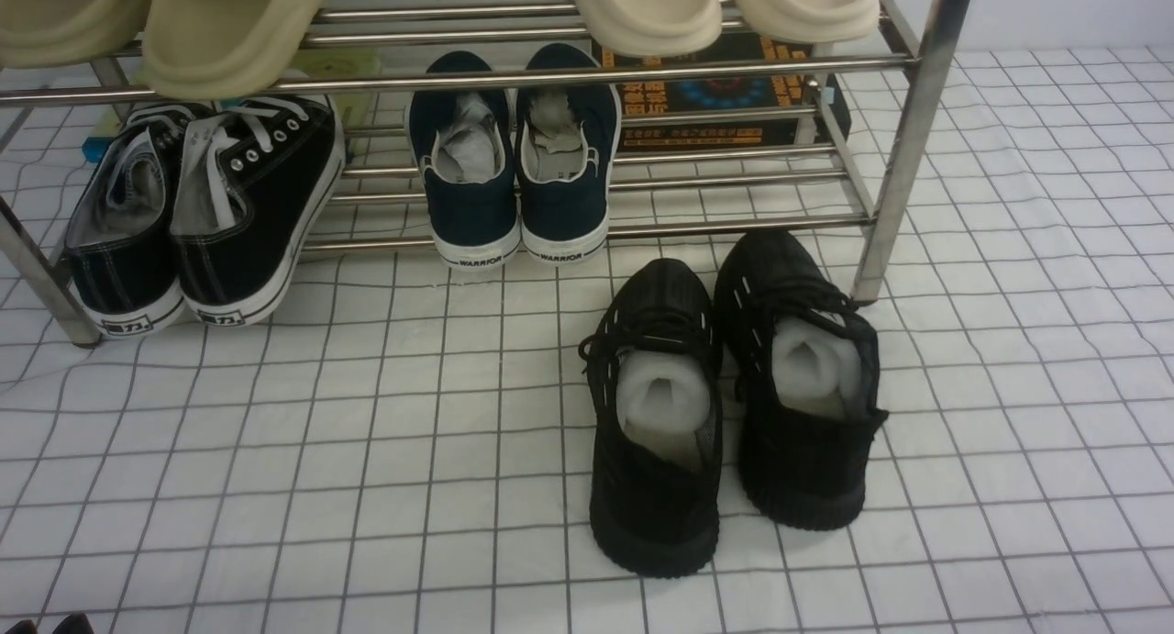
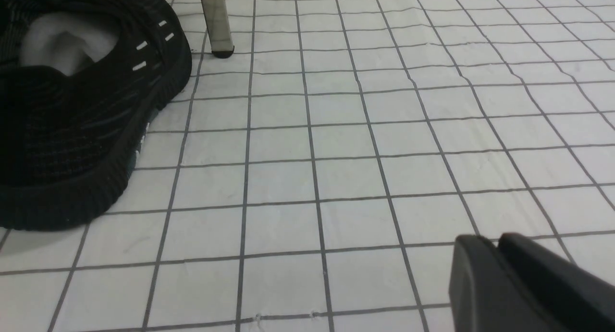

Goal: Take the shoes off the shelf with your hand from the white checkered tablecloth.

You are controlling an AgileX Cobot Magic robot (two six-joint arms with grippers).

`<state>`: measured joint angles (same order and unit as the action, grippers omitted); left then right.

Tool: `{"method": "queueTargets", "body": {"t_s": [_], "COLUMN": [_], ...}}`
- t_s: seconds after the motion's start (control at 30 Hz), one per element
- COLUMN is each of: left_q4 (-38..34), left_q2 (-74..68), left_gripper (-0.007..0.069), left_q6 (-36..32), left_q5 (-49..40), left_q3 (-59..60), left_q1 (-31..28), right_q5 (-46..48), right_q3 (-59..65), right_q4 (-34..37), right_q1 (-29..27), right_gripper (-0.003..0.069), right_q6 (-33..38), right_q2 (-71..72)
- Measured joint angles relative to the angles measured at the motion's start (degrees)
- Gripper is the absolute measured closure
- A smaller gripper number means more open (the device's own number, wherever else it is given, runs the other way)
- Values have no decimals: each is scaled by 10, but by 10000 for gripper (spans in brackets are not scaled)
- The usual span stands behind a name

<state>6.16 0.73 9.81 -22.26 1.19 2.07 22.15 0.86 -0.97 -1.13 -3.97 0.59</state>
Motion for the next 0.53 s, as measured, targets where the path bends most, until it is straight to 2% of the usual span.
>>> {"method": "queueTargets", "body": {"t_s": [0.53], "left_q4": [0], "left_q2": [0], "left_gripper": [384], "left_q6": [0], "left_q5": [0], "left_q3": [0], "left_q1": [0], "right_q5": [0], "right_q3": [0], "right_q4": [0], "right_q1": [0], "right_gripper": [571], "right_q6": [0], "right_q2": [0]}}
